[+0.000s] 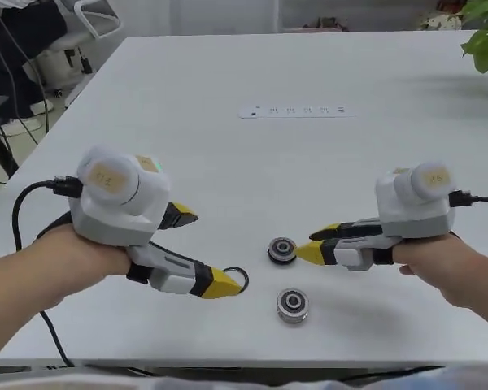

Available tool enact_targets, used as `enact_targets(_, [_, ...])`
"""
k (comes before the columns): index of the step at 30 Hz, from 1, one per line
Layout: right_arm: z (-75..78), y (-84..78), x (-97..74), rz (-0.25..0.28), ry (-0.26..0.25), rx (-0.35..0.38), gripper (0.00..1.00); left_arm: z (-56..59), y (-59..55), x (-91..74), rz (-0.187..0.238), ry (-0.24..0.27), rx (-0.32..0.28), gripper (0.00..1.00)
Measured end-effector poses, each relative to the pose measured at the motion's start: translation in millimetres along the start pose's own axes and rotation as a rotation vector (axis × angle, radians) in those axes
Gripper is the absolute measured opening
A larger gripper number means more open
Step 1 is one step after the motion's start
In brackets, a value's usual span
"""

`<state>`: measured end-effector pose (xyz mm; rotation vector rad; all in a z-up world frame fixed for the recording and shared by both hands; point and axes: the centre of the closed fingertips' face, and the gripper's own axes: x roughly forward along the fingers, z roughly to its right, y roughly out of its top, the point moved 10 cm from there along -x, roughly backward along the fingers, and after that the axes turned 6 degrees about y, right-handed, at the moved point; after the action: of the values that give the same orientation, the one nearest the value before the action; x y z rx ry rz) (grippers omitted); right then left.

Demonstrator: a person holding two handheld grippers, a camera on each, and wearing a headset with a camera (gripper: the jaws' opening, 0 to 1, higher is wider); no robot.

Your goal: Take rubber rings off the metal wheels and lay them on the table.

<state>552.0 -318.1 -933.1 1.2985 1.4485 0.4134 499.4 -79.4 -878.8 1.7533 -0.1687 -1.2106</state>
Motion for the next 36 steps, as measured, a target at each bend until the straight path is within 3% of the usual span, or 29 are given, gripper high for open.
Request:
enact_targets(23, [15.4,-13.0,12.5,-0.056,0.001,-0.073,0.25,-7.1,1.5,32.9,-0.039,-0.037,0.016,0.63])
enact_targets(36, [12.5,-14.2,16.6,-0.056,0.003,-0.087,0.23,-11.4,1.1,44.1,-0.047,-0.050,0.012,0.53])
